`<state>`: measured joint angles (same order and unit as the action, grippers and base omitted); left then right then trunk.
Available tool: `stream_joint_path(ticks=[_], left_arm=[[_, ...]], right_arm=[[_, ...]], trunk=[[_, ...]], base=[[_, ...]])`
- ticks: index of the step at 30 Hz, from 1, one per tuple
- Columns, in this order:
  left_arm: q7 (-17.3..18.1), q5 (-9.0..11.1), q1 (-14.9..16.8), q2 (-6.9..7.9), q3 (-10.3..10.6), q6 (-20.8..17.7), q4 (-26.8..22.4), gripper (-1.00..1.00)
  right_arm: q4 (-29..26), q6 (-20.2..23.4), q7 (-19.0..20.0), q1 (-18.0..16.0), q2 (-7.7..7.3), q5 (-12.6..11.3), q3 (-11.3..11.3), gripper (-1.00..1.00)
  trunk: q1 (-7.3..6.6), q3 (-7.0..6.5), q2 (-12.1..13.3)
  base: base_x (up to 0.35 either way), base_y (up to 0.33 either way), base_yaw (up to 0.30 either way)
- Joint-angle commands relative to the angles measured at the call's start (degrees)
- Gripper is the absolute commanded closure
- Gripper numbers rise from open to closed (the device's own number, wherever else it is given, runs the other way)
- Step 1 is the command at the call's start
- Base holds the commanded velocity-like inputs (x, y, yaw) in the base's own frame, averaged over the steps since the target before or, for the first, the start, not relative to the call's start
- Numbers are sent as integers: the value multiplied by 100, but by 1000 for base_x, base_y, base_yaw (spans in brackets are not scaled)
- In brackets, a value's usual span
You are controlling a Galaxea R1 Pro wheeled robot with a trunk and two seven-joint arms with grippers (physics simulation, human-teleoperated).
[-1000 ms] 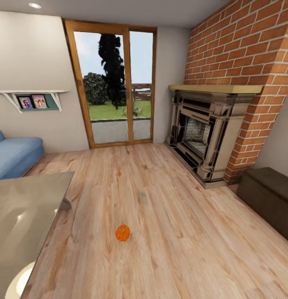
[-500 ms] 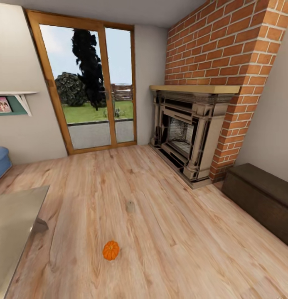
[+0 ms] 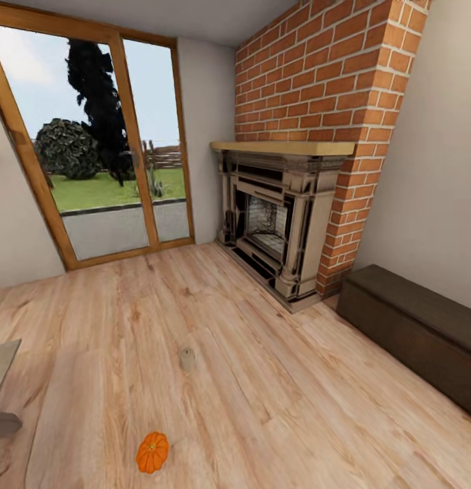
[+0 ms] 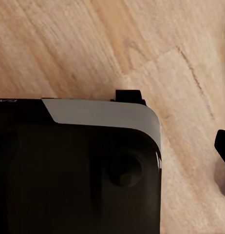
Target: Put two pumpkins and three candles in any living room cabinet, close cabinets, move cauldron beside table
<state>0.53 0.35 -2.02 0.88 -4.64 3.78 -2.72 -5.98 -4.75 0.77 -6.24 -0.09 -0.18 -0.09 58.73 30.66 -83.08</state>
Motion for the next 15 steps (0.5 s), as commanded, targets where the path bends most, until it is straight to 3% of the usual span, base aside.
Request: stream_joint_path(ticks=[1,15], left_arm=[[0,0,0,0,1,0,0,-100],[0,-5,0,0,7,0,0,-100]], right_arm=[[0,0,1,0,0,0,0,-100],[0,0,1,0,0,0,-2,-100]], trunk=[[0,-4,0],[0,-71,0]], base=[[336,1,-283],[336,0,-274]])
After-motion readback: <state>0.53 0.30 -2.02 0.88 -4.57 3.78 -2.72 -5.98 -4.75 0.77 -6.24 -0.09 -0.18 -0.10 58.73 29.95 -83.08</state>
